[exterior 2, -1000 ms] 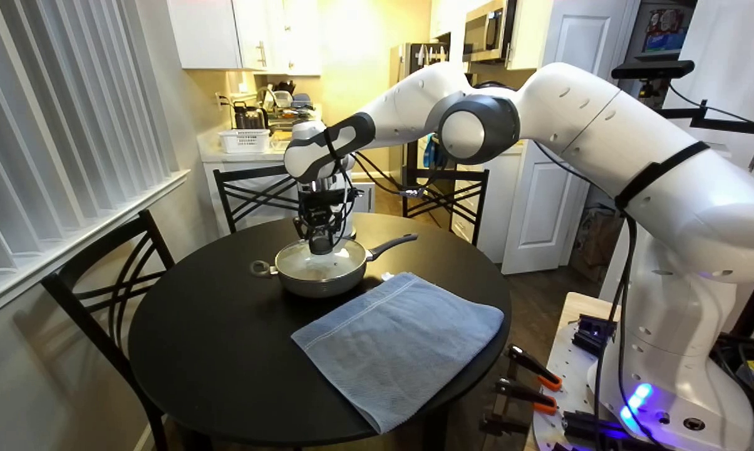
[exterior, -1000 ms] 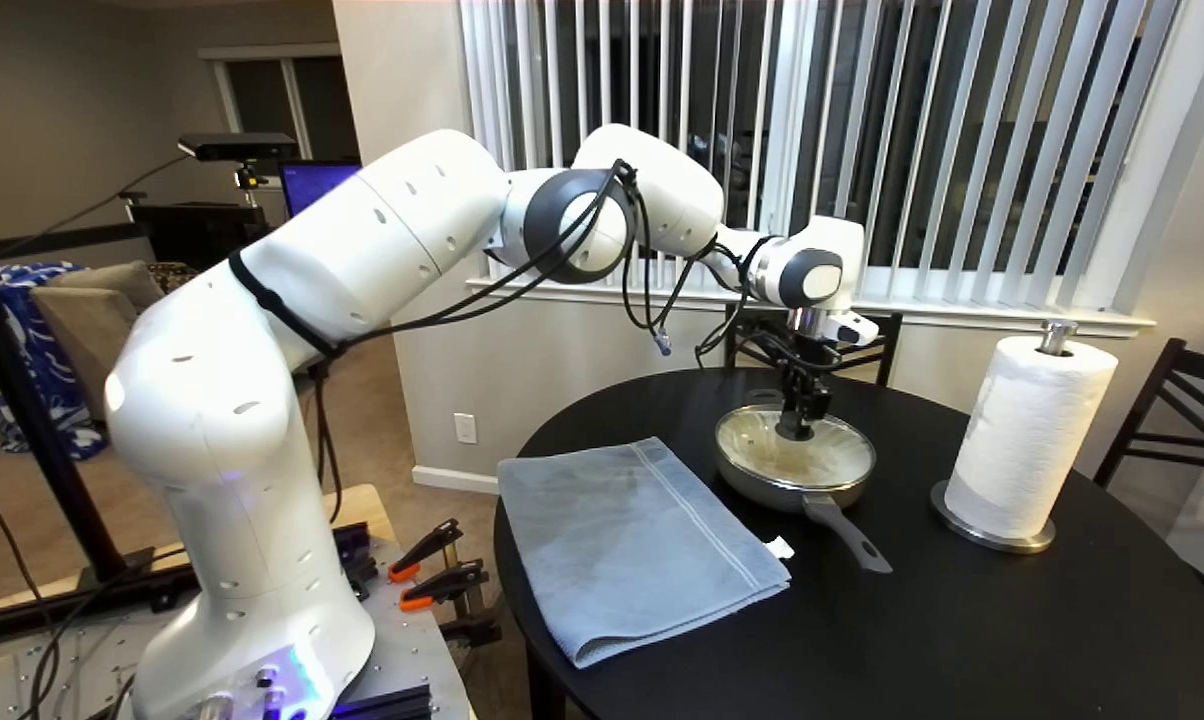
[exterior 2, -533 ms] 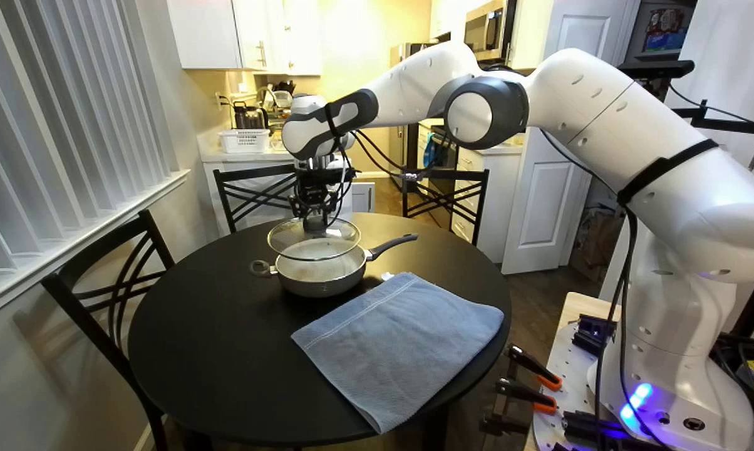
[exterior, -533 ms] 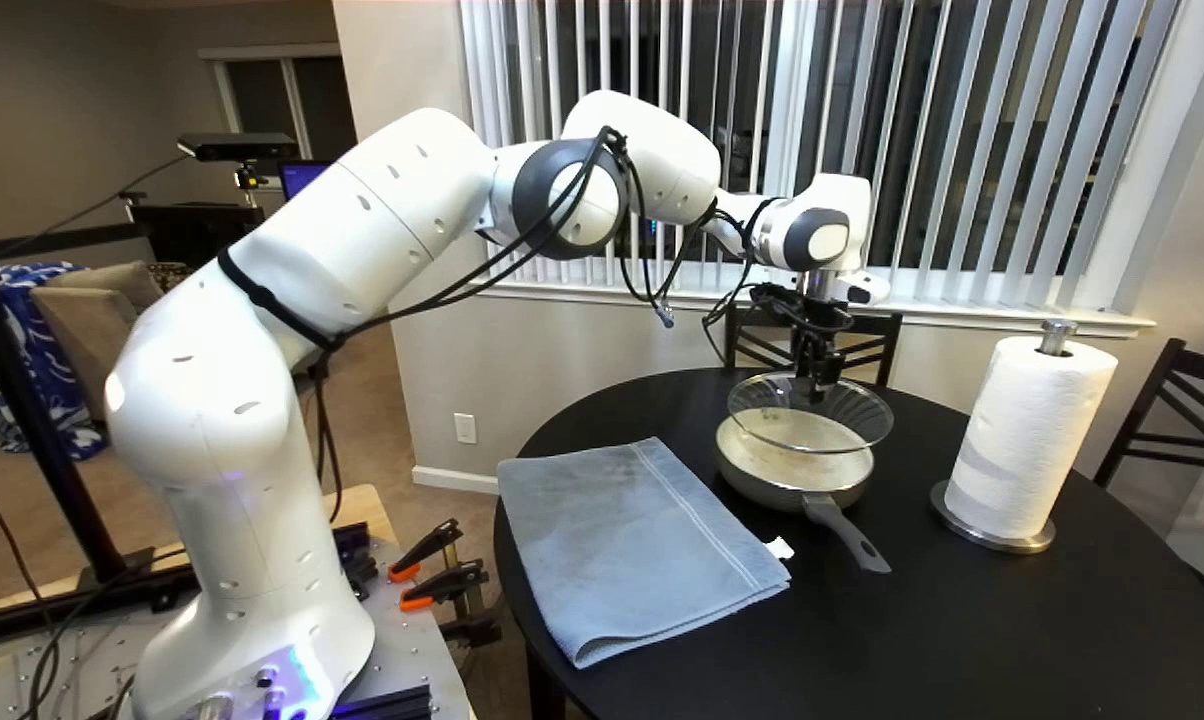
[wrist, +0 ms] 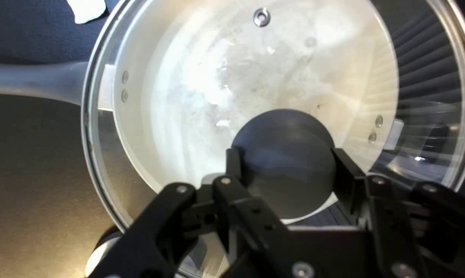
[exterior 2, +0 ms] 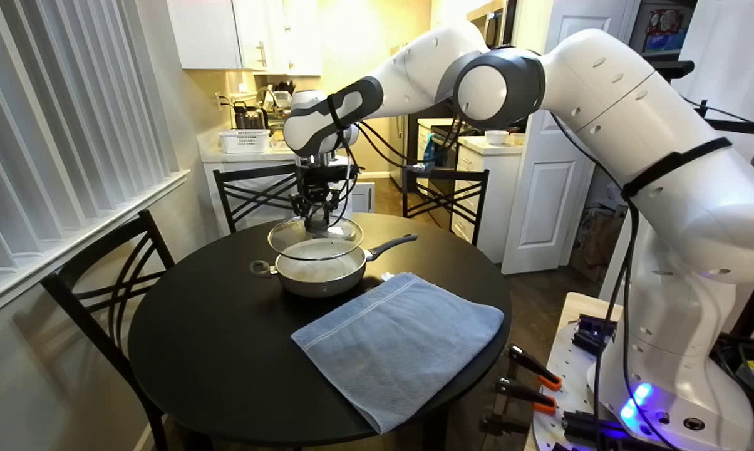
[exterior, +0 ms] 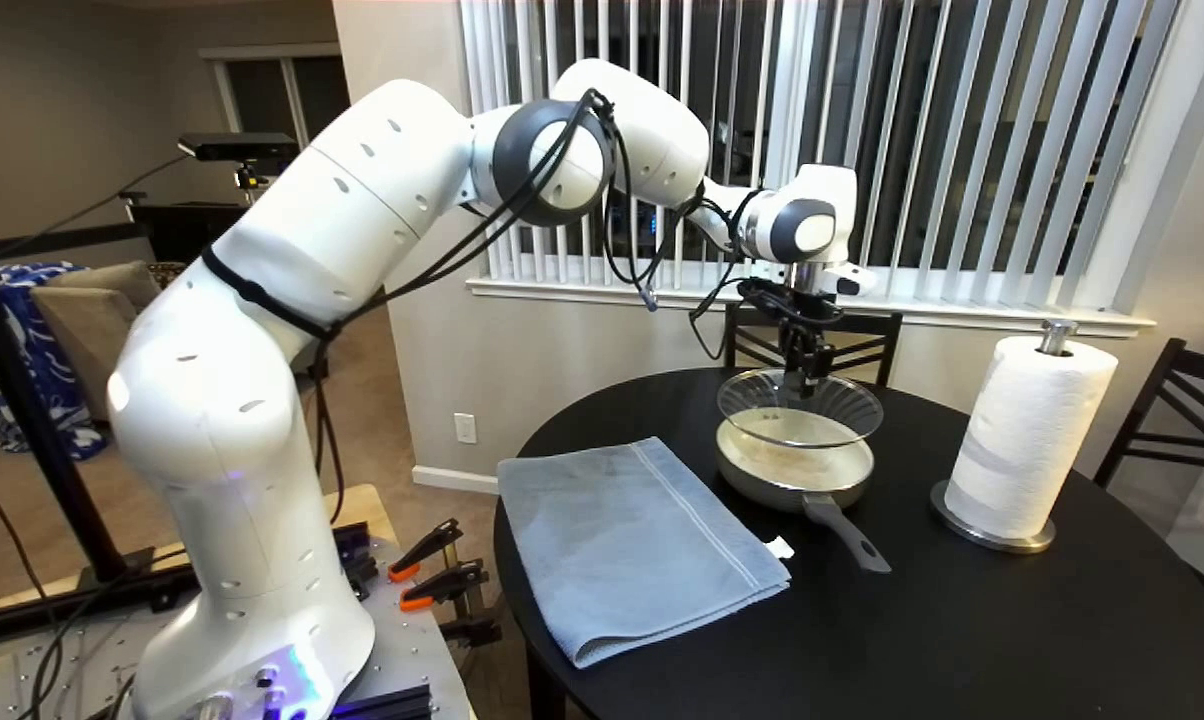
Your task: Pick up the gray pan lid and put it on the blue towel
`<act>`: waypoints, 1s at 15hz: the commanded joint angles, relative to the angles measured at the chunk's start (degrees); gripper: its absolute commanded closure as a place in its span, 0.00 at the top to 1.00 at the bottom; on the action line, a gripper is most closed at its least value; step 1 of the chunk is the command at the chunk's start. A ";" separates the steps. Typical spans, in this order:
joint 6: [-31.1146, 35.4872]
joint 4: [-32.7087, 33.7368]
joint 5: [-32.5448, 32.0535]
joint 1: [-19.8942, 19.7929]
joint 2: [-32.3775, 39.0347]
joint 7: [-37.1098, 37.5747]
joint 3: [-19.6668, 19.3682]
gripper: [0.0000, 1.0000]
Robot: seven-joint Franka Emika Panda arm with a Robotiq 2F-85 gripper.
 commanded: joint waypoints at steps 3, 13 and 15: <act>10.41 -18.55 0.59 2.04 -11.54 0.58 0.66 0.33; 27.61 -47.07 -5.67 3.21 -22.12 -5.16 -0.70 0.33; 31.55 -53.26 -7.18 2.89 -24.32 -6.83 -1.15 0.33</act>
